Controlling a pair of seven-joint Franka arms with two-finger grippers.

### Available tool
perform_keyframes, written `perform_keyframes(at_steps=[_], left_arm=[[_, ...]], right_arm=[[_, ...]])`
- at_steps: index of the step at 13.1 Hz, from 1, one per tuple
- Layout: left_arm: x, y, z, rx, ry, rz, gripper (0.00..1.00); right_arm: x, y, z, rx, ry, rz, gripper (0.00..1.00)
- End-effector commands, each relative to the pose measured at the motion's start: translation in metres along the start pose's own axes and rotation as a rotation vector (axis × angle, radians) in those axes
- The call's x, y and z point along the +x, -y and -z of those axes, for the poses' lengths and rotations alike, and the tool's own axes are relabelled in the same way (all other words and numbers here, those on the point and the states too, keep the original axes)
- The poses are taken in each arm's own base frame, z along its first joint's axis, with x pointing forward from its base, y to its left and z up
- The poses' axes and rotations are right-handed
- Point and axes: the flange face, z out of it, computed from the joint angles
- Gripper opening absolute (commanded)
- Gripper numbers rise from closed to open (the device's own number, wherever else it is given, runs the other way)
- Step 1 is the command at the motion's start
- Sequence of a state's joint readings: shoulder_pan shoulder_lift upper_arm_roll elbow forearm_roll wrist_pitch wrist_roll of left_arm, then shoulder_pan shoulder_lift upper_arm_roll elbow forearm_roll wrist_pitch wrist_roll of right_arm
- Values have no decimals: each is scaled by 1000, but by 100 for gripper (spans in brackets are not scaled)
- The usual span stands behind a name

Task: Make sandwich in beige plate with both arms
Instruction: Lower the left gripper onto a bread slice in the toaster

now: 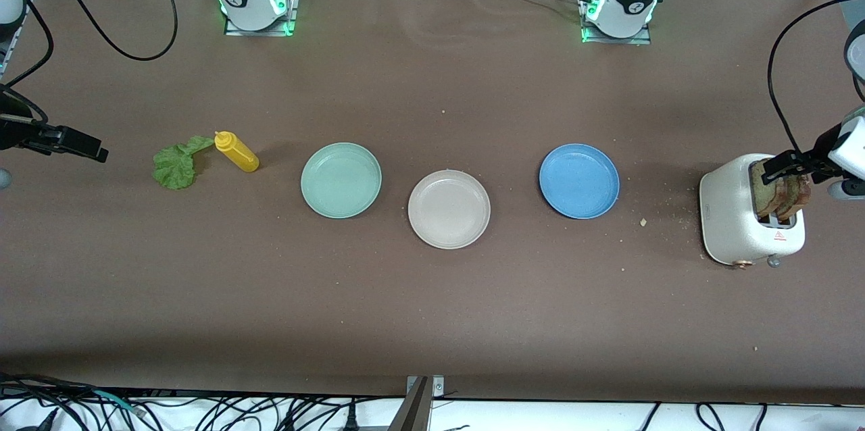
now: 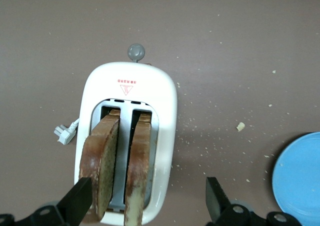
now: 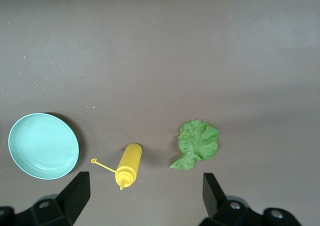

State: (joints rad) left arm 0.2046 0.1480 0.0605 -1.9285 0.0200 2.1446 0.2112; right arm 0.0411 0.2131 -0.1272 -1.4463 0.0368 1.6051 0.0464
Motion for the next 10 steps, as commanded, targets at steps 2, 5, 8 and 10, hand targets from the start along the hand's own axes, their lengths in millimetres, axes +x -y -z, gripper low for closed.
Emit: perform_keyframes(at_steps=[2,5,8,10], left_arm=[[-1,0,-20,1,-2,-29,100],[0,-3,-30,0,2,-34,100],[-3,-5,-44,0,-1,-54,92],[-5,-4,-48,-1,7,-107,58]], right_arm=[[-1,-1,4,20,-9,-3,100],[-1,0,4,20,-9,-2,100],[-1,0,4,20,-7,-2,100],[-1,-1,4,20,-7,-3,100]])
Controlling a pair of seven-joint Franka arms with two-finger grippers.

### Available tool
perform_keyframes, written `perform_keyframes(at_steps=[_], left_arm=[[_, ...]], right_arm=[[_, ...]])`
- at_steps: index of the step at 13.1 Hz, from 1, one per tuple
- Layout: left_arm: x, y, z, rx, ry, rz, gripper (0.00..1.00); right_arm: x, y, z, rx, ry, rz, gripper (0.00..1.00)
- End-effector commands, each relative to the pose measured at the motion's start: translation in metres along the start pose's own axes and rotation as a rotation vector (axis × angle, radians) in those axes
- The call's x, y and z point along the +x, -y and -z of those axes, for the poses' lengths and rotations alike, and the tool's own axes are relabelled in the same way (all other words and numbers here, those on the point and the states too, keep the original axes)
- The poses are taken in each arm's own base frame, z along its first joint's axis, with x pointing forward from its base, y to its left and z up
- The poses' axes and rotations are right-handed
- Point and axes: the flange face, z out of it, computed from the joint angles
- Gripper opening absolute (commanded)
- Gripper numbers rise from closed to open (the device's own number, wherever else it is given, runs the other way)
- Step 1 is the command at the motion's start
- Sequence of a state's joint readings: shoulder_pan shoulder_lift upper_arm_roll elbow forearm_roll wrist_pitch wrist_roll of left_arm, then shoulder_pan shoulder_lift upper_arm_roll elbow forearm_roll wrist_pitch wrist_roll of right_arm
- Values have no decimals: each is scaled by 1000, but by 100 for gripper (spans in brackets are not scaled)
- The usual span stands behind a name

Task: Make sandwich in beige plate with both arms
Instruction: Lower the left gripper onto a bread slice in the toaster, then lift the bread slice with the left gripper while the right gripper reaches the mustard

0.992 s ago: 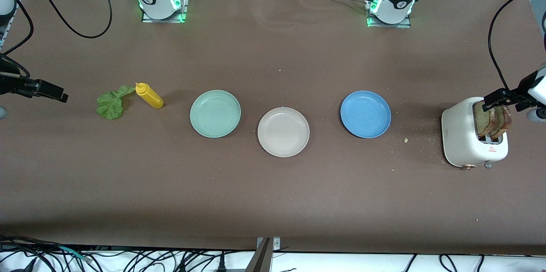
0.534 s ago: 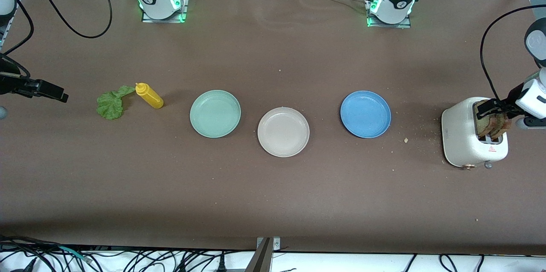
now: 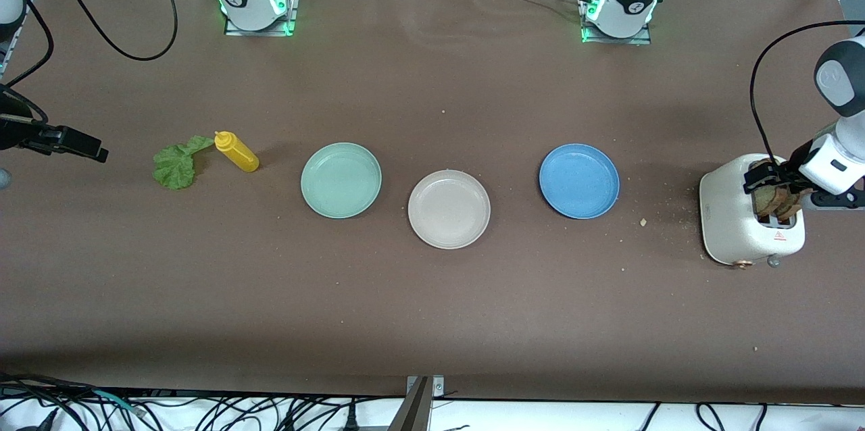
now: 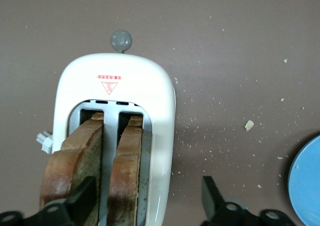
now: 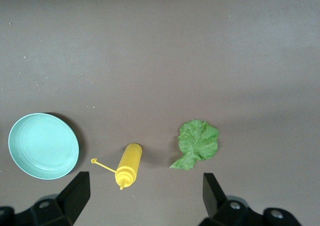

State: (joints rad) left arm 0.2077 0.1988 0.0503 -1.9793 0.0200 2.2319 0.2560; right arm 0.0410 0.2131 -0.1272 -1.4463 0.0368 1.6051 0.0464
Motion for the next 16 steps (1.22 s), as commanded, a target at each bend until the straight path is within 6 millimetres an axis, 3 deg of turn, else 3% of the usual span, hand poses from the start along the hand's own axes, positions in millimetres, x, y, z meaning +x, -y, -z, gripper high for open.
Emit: perform_keyframes(at_steps=[1,2,4,11,16], left_arm=[[-4,2,-3,4,-5,-75,37],[-4,4,-3,4,-3,-104,18],[-8,17,-5,4,-2,-127,0],[-6,29,5,9,-14,-174,0],[7,35,57,2,6,-169,0]], right_arm=[[-1,-2,3,20,-6,-3,100],[-1,-2,4,20,-7,-4,100],[-1,3,4,20,-9,2,100],[-1,2,4,20,-9,2,100],[-1,1,4,20,-9,0,100]])
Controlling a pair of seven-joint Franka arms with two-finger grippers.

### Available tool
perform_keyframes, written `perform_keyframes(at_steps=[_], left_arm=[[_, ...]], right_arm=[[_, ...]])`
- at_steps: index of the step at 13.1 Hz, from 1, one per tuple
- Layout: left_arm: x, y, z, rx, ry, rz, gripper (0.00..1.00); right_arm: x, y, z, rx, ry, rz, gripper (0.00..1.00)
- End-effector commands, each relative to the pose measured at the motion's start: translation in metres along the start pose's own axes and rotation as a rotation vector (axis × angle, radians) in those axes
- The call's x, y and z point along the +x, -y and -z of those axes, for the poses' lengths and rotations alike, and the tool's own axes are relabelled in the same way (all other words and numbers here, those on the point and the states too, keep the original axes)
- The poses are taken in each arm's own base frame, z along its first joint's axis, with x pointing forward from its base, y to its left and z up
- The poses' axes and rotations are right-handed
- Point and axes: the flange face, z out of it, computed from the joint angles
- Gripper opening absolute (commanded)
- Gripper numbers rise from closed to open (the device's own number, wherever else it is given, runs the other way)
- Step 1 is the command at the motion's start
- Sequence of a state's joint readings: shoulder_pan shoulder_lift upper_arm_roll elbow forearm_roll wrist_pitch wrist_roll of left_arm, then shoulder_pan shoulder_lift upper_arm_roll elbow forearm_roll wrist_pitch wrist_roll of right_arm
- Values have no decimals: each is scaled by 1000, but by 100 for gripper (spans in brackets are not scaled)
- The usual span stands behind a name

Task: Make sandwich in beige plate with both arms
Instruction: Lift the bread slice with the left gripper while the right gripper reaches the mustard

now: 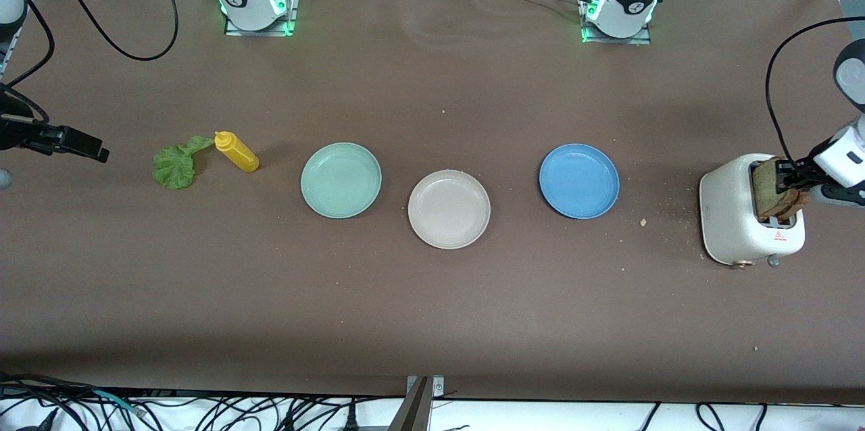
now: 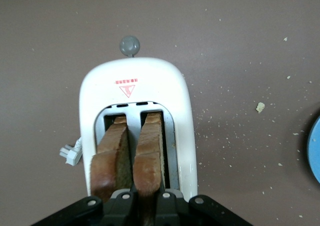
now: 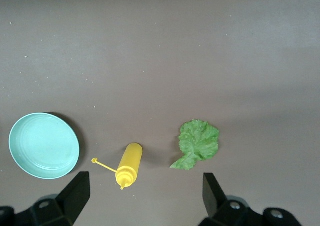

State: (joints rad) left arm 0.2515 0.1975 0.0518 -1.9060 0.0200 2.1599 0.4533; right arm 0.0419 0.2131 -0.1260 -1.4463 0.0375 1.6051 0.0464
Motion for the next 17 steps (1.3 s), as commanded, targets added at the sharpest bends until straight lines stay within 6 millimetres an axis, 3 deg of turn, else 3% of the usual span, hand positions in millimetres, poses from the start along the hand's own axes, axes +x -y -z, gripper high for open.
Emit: perform_keyframes(at_steps=[1,9,15,17], left_arm=[[4,6,39,-5,11,-14,0],[13,-9,55,-84,-8,9,0],[32,-38,106,-152,5,8,0],[38,-57,117,-171,17,18,0]], right_arm=[[-1,-1,3,19,-7,-4,100],[-2,4,4,11,-3,6,100],[-4,4,-18,15,68,85,100],[-5,-12,-31,27,94,202,100]])
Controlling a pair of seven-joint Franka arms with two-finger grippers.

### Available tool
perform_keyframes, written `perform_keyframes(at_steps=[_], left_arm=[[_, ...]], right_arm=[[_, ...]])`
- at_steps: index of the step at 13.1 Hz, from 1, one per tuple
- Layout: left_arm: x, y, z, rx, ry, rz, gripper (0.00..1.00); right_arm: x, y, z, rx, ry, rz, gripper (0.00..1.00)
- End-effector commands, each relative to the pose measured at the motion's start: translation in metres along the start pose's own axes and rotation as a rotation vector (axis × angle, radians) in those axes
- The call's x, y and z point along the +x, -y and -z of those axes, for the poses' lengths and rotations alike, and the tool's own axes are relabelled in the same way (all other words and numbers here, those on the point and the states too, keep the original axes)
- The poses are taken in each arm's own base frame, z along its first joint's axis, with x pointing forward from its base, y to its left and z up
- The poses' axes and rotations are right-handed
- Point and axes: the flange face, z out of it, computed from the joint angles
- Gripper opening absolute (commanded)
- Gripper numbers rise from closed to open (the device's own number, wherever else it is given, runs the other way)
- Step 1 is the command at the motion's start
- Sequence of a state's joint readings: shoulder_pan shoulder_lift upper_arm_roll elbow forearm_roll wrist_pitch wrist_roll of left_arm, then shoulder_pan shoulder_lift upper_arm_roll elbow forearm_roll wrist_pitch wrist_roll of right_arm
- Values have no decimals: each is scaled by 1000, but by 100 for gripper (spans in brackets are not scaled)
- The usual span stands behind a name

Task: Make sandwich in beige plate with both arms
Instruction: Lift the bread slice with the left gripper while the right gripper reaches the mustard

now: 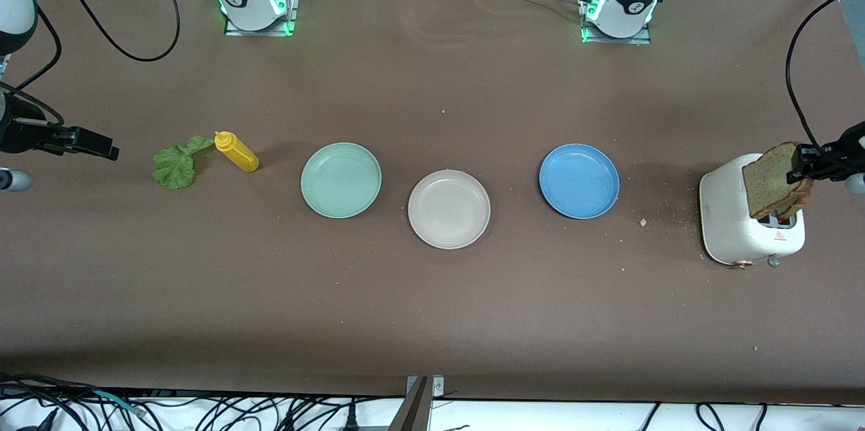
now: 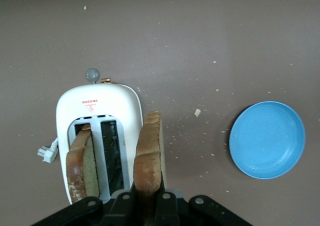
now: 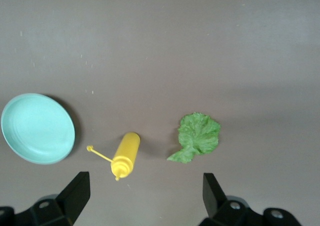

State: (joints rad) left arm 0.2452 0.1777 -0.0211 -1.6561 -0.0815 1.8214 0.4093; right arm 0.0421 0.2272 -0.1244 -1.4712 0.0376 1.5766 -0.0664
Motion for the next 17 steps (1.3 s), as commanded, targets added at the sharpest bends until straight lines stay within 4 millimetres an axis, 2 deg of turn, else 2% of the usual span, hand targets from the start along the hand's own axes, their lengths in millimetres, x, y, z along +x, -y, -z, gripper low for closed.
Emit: perform_keyframes(at_steps=[1,3,4,6,7,9,11,14,15,17], left_arm=[[9,-27,18,-76,-11,39,0],[12,-39,21,-139,-14,45,0],[13,-45,23,-170,-20,52,0],[18,-63,21,-231,-17,71,0],[22,-73,16,-264,-11,81,0],[27,-89,8,-358,2,95,0],[36,-106,-6,-458,11,113,0],[46,-119,-26,-583,36,141,0],[50,-129,-32,-631,45,147,0],[53,-137,-39,-679,60,154,0]], right_arm=[[-6,-22,-17,39,38,129,100],[-9,-40,-31,91,47,234,100],[-11,-47,-45,117,62,319,100],[-20,-77,-75,208,36,465,99],[-25,-93,-91,270,12,521,99],[-35,-112,-128,327,-23,644,99],[-47,-113,-167,418,-72,766,99],[-79,-121,-232,525,-136,875,99],[-87,-119,-250,554,-181,931,99],[-98,-112,-278,608,-330,1069,99]])
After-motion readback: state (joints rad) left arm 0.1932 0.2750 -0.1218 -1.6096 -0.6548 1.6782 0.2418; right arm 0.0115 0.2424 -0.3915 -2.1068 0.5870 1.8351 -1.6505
